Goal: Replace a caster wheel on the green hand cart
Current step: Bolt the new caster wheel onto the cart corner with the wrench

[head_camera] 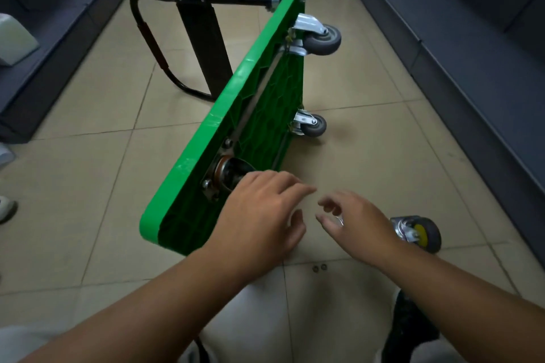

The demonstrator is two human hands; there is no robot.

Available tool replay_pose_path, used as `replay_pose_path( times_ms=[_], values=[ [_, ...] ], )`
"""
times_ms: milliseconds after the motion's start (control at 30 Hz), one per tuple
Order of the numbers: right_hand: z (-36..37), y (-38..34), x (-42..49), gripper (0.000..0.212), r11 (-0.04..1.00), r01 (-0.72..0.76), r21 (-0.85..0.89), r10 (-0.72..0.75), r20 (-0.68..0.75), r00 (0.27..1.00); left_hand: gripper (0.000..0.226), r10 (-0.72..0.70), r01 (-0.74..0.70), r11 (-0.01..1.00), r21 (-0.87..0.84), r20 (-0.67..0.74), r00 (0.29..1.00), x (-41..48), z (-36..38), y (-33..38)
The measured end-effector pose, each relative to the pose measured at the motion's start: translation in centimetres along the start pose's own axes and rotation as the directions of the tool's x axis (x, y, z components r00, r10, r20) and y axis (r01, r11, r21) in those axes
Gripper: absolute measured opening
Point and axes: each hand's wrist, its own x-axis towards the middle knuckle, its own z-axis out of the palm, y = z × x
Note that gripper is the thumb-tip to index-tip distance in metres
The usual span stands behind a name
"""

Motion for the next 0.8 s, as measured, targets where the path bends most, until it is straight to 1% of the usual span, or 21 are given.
replay_pose_path(
  times_ms=[67,133,200,267,333,400,467,600,700,800],
  values=[
    [3.3,2.7,-0.6,0.02,0.987,-0.152,0.051,0.149,0.058,0.987,0.046,-0.019,0.019,1.0,-0.002,-0.028,0.999,0.5,-0.3,-0.5],
    [6.8,5.4,-1.5,0.021,0.951,-0.3,0.078,0.287,0.143,0.947,0.044,-0.06,0.059,0.998,-0.021,-0.064,0.996,0.9,-0.7,-1.2],
    [10.2,7.9,-2.5,0.026,0.921,-0.38,0.083,0.354,0.228,0.907,0.042,-0.092,0.091,0.996,-0.01,-0.066,0.994,1.2,-0.8,-2.0],
    [12.9,9.7,-3.3,0.033,0.918,-0.395,0.043,0.362,0.318,0.876,0.041,-0.116,0.116,0.993,-0.004,-0.047,0.992,1.4,-0.5,-2.9],
    [14.7,11.0,-3.7,0.046,0.915,-0.403,0.003,0.371,0.389,0.844,0.04,-0.131,0.13,0.991,-0.011,-0.021,0.991,1.5,-0.2,-3.8],
    [16.0,12.0,-3.7,0.055,0.902,-0.432,0.025,0.386,0.402,0.83,0.04,-0.15,0.15,0.988,-0.027,0.004,0.989,1.6,-0.1,-4.3],
    [17.0,12.8,-3.3,0.058,0.89,-0.453,0.048,0.395,0.415,0.82,0.04,-0.16,0.161,0.986,-0.041,0.014,0.987,1.6,0.0,-4.7],
    [18.9,13.5,-2.6,0.054,0.877,-0.475,0.068,0.411,0.407,0.816,0.041,-0.156,0.157,0.987,-0.043,0.043,0.987,2.0,0.6,-5.0],
    [20.0,13.3,-2.3,0.04,0.885,-0.457,0.085,0.393,0.387,0.834,0.041,-0.149,0.151,0.988,-0.042,0.054,0.987,2.2,0.8,-5.1],
    [20.8,13.3,-2.2,0.025,0.906,-0.42,0.057,0.379,0.335,0.863,0.041,-0.137,0.139,0.989,-0.048,0.044,0.99,2.3,0.9,-5.1]
  ],
)
